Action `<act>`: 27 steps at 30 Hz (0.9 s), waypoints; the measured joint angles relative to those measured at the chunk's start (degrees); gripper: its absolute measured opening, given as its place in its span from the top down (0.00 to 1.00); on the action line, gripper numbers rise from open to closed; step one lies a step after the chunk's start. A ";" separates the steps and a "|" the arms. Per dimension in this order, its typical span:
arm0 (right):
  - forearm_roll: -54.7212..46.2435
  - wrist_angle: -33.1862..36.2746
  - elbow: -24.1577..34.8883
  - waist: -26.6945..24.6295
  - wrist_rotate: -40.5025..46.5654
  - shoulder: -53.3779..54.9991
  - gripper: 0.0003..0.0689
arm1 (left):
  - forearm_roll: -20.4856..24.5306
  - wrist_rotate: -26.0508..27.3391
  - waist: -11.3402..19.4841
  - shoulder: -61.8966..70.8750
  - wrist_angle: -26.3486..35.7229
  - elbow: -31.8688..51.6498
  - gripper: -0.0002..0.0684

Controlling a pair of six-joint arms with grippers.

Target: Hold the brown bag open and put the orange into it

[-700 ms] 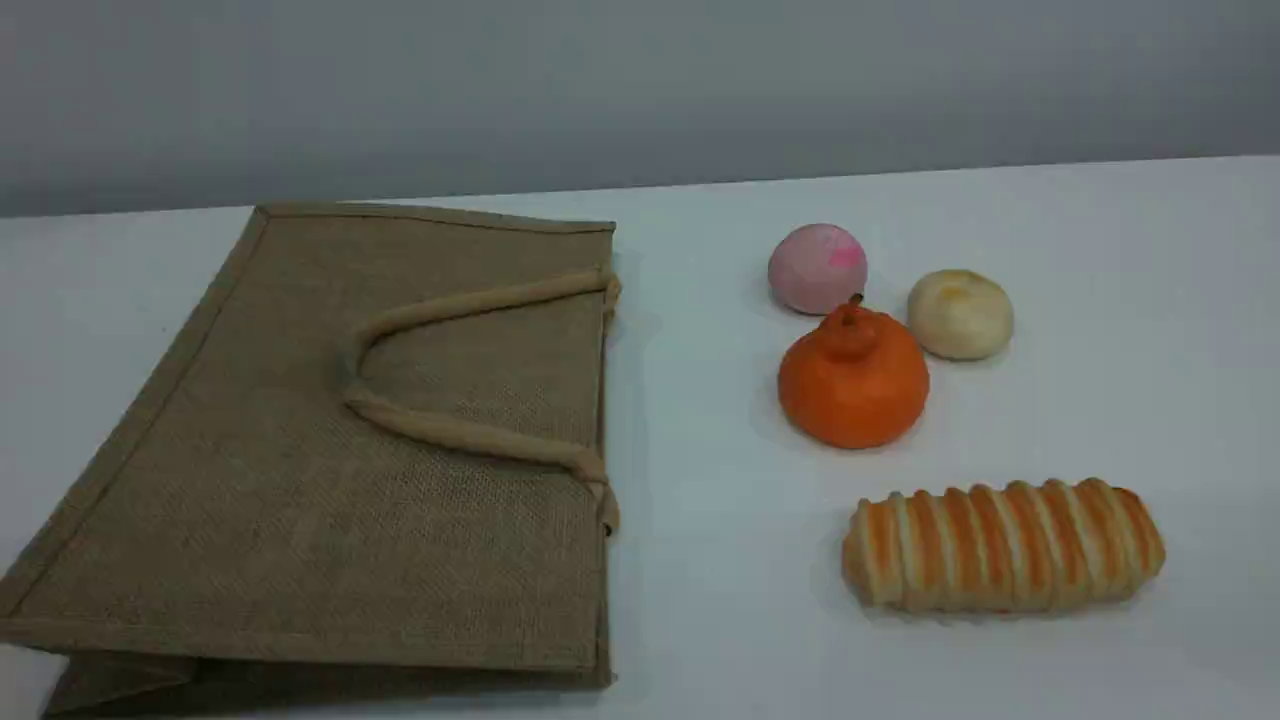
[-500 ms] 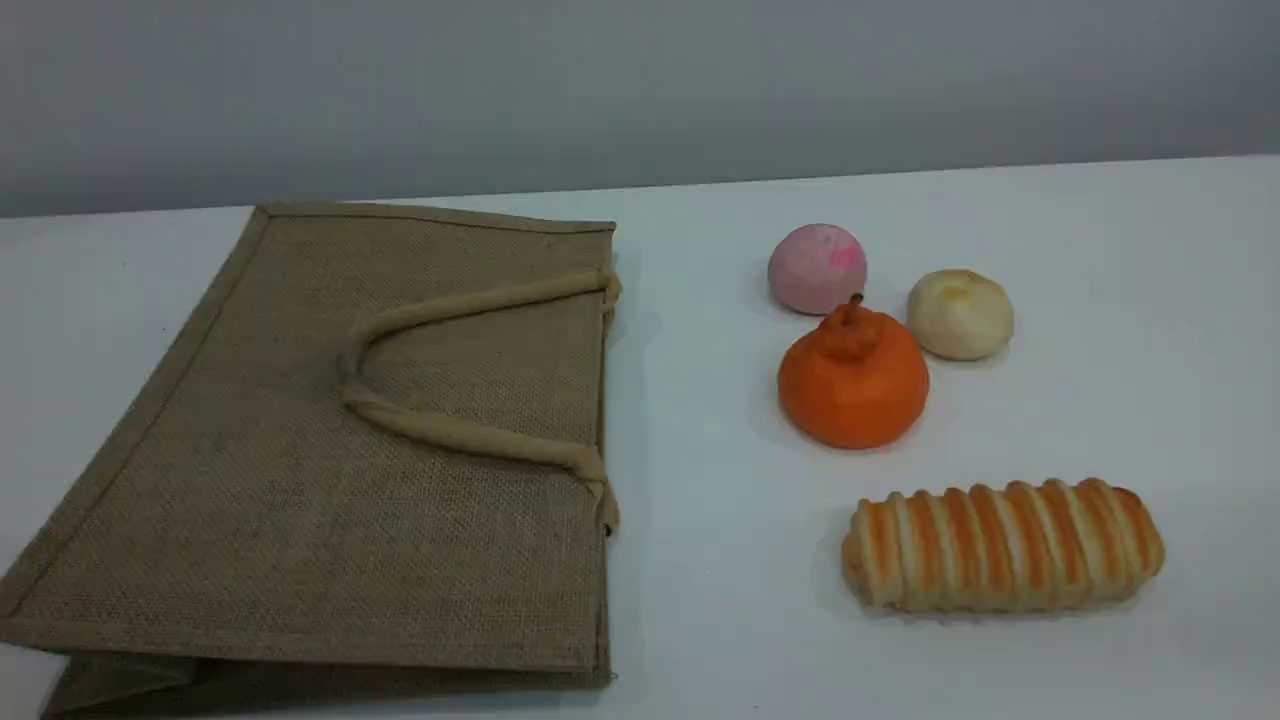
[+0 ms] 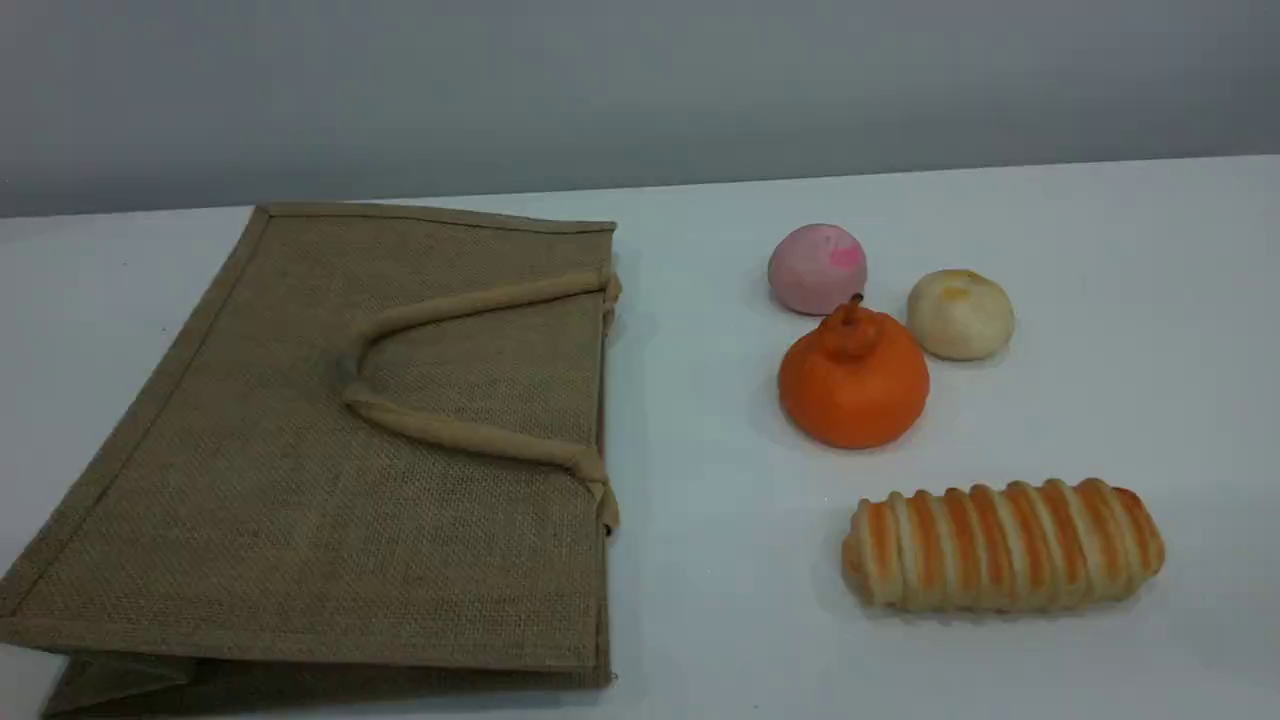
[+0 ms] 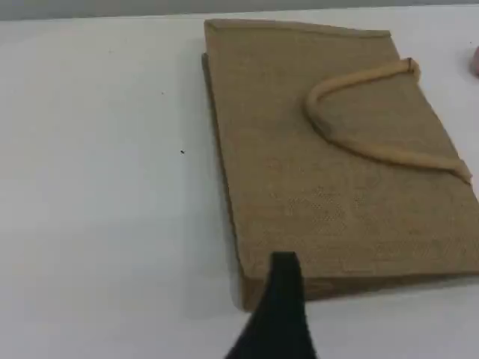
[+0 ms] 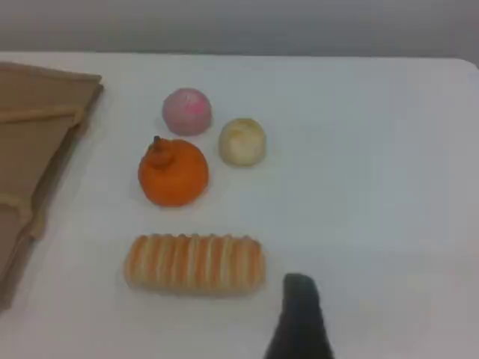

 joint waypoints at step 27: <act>0.64 0.00 0.00 0.00 -0.01 0.00 0.32 | 0.00 0.00 0.00 0.00 0.00 0.00 0.14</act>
